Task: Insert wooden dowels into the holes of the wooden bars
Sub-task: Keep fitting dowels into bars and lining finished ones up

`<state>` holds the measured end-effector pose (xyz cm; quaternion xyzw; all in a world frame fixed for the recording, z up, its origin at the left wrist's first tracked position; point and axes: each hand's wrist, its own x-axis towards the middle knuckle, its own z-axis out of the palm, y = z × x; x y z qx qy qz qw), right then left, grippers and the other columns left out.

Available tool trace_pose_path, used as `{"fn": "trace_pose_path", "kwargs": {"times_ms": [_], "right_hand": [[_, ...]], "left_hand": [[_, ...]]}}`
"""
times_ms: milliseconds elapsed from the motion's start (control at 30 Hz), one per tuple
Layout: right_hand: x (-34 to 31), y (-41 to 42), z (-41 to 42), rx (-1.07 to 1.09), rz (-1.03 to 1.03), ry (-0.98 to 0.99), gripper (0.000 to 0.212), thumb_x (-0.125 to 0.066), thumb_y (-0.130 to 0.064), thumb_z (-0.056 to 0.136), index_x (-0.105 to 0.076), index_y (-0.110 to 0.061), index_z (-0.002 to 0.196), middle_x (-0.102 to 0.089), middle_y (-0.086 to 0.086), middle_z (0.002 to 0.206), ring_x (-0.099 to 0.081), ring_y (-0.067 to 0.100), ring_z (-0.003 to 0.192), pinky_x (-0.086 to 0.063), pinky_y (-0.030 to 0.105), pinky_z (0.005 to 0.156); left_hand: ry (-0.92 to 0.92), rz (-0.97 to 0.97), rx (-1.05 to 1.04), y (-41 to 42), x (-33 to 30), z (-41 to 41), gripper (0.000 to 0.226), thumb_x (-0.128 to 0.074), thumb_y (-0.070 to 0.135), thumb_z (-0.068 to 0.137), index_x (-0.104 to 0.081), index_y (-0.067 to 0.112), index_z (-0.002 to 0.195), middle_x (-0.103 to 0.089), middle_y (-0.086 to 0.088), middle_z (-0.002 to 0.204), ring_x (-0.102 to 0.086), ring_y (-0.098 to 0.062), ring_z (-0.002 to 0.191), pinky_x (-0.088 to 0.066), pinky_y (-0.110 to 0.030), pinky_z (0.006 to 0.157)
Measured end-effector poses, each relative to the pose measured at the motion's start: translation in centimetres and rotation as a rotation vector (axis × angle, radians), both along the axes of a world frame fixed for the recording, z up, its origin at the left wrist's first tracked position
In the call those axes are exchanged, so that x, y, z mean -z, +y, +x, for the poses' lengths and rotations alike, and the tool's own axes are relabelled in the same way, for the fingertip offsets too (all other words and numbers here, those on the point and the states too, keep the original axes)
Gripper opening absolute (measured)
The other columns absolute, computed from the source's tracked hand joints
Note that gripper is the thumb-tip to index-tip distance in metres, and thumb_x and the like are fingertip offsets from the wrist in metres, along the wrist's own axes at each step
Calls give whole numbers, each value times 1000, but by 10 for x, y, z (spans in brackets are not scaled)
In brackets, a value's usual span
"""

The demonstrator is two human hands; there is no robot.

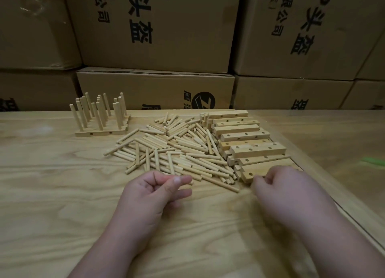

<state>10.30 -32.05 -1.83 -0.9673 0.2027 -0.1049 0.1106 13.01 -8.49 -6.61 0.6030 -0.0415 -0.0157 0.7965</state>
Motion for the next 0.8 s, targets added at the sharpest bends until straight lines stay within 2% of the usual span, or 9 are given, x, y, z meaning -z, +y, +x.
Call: {"fn": "trace_pose_path", "kwargs": {"times_ms": [133,267,333,433,533,600,667,733,800], "right_hand": [[4,13,-3,-64,-69,33,30,-45,-46,83,-58,-22,71,-59,-7,63,-54,12,61,-37,26,50],[5,35,-9,-220,-12,-60,20,-47,-44,82,-58,-29,75,-61,-10,62,-56,8,60,-39,25,47],[5,36,-10,-306,-9,-68,11,-49,-40,85,-59,-35,87,-62,-17,77,-57,5,74,-45,27,56],[4,29,-10,-430,-62,49,23,-51,-33,86,-59,-42,106,-59,-24,106,-49,5,108,-49,30,87],[4,23,-9,-531,-111,116,25,-55,-32,89,-58,-45,110,-55,-27,110,-44,3,113,-42,27,98],[7,20,-6,-591,-104,97,19,-58,-33,93,-59,-47,106,-55,-29,108,-42,0,111,-40,25,98],[6,17,-5,-639,-26,100,14,-63,-32,94,-61,-46,95,-57,-30,102,-45,-5,106,-39,17,93],[4,14,-6,-670,153,105,16,-69,-31,92,-65,-46,92,-59,-29,98,-50,-8,98,-39,8,81],[3,12,-6,-676,361,62,21,-72,-30,90,-67,-50,96,-60,-23,93,-57,-2,87,-45,12,75]], "left_hand": [[-56,-9,-65,2,-1,1,43,-82,38,58,-50,13,74,-79,-10,97,-78,-27,86,-55,-20,52],[-22,-109,-106,5,1,5,26,-84,40,55,-62,27,60,-79,-11,99,-78,-29,86,-56,-23,51],[-6,-136,-101,7,2,7,28,-81,41,61,-63,22,71,-78,-10,103,-77,-28,86,-57,-24,52],[12,-130,-81,7,3,9,35,-75,40,73,-58,13,88,-78,-5,109,-77,-27,89,-58,-25,54],[27,-112,-42,6,4,11,29,-63,36,88,-65,11,102,-77,-1,113,-77,-25,94,-60,-26,57],[20,-115,-28,7,4,11,27,-59,33,92,-68,11,107,-77,0,114,-76,-23,94,-60,-25,57],[6,-113,-45,8,3,11,32,-64,36,85,-66,11,104,-77,-1,112,-77,-20,89,-57,-23,55],[0,-145,-93,9,3,12,31,-71,37,75,-60,13,90,-78,-6,108,-76,-19,81,-55,-22,51],[11,-233,-138,10,2,12,34,-77,40,68,-54,16,77,-78,-12,101,-75,-19,73,-54,-23,48]]}}
